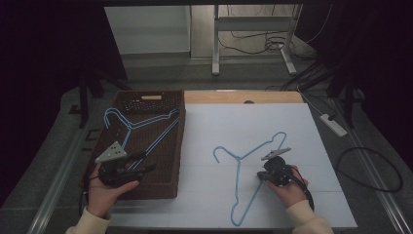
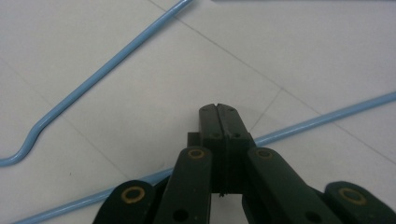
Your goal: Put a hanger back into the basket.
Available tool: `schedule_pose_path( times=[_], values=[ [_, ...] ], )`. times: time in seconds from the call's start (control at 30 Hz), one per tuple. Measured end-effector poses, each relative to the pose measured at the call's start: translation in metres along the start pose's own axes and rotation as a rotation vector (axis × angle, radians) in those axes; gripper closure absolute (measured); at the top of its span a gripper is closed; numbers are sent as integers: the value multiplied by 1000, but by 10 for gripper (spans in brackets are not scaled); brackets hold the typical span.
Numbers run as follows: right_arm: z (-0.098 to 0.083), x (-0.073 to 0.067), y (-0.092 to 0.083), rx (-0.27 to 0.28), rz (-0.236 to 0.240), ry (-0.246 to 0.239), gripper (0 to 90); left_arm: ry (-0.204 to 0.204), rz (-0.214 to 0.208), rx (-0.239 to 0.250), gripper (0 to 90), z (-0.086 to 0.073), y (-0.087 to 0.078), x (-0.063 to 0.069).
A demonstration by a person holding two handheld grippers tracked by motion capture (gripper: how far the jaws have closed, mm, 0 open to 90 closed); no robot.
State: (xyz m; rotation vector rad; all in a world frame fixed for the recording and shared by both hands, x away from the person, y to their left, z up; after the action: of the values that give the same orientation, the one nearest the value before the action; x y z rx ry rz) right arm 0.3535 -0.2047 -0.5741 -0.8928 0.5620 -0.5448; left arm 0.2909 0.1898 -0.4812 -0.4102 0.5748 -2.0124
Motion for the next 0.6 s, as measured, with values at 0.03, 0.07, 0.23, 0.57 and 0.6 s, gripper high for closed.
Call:
schedule_pose_path(
  times=[0.03, 0.07, 0.23, 0.57, 0.6],
  values=[
    [0, 0, 0, 0, 2, -2, 896, 1, 0, 1, 410, 0, 0, 0],
    [1, 0, 0, 0, 5, -4, 896, 3, -1, 0, 410, 0, 0, 1],
    [29, 1, -2, 87, 17, -53, 712, 7, -3, -4, 409, -1, 2, 2],
    [90, 3, 26, 4, 27, -156, 498, 9, -9, -4, 409, -1, 3, 2],
    [96, 3, 34, -34, 45, -148, 494, 9, -10, -3, 409, -1, 2, 2]
  ],
)
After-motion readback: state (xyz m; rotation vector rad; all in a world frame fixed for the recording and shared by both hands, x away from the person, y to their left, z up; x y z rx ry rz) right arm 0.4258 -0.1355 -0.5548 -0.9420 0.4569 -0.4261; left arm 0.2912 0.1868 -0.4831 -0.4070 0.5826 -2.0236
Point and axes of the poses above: each handheld gripper's, and its own axes: y roughly forward along the jaws, z roughly out of its top, x roughly to its right, the point moved 8 cm from there along y, roughly forward along the jaws, and after that the axes turned 13 degrees about z, right-handed, at the moved point
